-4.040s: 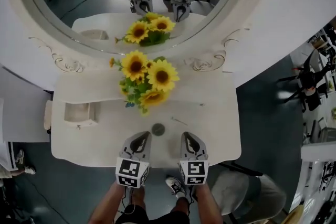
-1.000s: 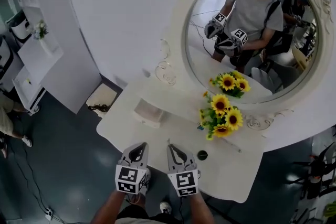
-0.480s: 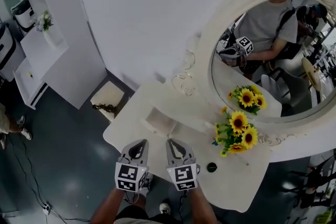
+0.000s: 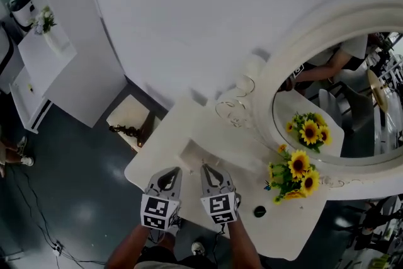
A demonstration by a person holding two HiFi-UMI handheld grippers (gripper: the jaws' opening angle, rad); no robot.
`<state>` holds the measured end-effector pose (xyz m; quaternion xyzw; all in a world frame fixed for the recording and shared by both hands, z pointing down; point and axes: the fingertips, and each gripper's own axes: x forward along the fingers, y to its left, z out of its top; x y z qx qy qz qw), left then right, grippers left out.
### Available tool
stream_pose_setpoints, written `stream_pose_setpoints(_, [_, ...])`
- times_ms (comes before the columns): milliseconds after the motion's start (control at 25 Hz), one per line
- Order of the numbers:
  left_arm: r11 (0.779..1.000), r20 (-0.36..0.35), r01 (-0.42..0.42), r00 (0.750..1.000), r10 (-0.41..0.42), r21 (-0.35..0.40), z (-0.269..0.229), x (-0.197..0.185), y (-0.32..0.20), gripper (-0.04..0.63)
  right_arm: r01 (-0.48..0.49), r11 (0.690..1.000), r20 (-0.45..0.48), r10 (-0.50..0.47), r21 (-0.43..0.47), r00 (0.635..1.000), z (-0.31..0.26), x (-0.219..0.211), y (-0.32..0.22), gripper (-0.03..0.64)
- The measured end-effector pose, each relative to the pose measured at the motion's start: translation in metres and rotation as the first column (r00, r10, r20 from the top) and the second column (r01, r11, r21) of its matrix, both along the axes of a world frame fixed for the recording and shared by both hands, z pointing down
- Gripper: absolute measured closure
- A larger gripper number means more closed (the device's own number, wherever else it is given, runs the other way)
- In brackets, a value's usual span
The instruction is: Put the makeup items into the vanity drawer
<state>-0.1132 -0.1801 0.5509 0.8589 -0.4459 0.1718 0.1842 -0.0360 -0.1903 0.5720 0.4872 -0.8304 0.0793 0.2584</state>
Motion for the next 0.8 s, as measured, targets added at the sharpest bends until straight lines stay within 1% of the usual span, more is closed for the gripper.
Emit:
stream_pose_setpoints(160, [1.000,0.000,-0.013,1.000,0.013,-0.024,0.010,0.000,-0.009,0.595,0.015,0.999,-0.018,-0.016,-0.043,1.000,0.019,-0.006,-0.016,0.589])
stream_pose_setpoints(440, [0.999,0.004,-0.007,1.000,0.007,-0.051,0.024,-0.009,-0.026,0.595,0.052,0.992,-0.068,-0.060,-0.111,0.996,0.046,-0.016,-0.033,0.589])
stream_pose_setpoints(640, [0.998,0.007,-0.001,1.000,0.002,-0.067,0.032,-0.013,-0.030,0.595,0.061,0.992,-0.120,-0.074,-0.109,0.990,0.054,-0.018,-0.038,0.589])
stream_pose_setpoints(800, [0.997,0.006,0.003,1.000,-0.002,-0.075,0.035,-0.016,-0.031,0.595,0.063,0.992,-0.117,-0.075,-0.109,0.990,0.054,-0.020,-0.041,0.589])
